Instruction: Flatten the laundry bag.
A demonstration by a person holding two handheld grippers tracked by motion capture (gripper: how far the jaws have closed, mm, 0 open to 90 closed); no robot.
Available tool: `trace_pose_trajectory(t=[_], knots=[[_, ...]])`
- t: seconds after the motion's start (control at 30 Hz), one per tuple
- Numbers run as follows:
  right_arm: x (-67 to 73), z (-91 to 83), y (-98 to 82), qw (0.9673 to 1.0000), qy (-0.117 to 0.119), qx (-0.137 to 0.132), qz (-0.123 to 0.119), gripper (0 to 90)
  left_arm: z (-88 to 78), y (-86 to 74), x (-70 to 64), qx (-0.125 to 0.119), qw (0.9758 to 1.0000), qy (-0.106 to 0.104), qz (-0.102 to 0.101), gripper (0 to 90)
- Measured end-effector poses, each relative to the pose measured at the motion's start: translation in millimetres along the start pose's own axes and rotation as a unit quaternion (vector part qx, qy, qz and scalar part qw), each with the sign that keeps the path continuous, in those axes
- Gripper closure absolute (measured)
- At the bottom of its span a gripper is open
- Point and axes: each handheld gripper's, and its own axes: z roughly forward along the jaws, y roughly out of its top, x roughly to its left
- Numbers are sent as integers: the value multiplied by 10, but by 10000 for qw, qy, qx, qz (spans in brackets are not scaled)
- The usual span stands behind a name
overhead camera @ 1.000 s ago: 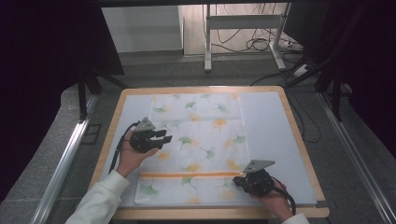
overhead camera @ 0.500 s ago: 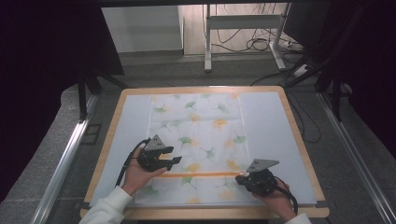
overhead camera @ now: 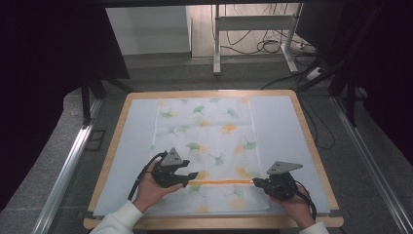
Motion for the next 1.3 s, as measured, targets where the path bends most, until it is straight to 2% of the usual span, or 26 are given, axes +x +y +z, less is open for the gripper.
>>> trace_pose_trajectory(t=[0.13, 0.4, 0.63, 0.8, 1.03, 1.2, 1.3], knots=[[-67, -48, -18, 9999, -105, -71, 114, 894, 62, 58, -88, 19, 9999, -86, 70, 441], [-185, -125, -44, 9990, -269, -175, 300, 893, 133, 92, -166, 103, 9997, -151, 170, 430], [-193, -164, -56, 9988, -301, -209, 311, 893, 114, 149, -157, 19, 9997, -206, 122, 433], [-225, -152, -53, 9986, -339, -180, 375, 893, 131, 327, -301, -139, 9987, -387, 297, 433], [-252, -164, -79, 9983, -386, -171, 410, 894, 276, 420, -424, -45, 9976, -546, 424, 432], [-258, -185, -77, 9979, -425, -215, 427, 894, 346, 453, -481, -30, 9971, -634, 417, 432], [-266, -178, -73, 9980, -428, -211, 421, 893, 363, 466, -519, 12, 9966, -633, 518, 431]])
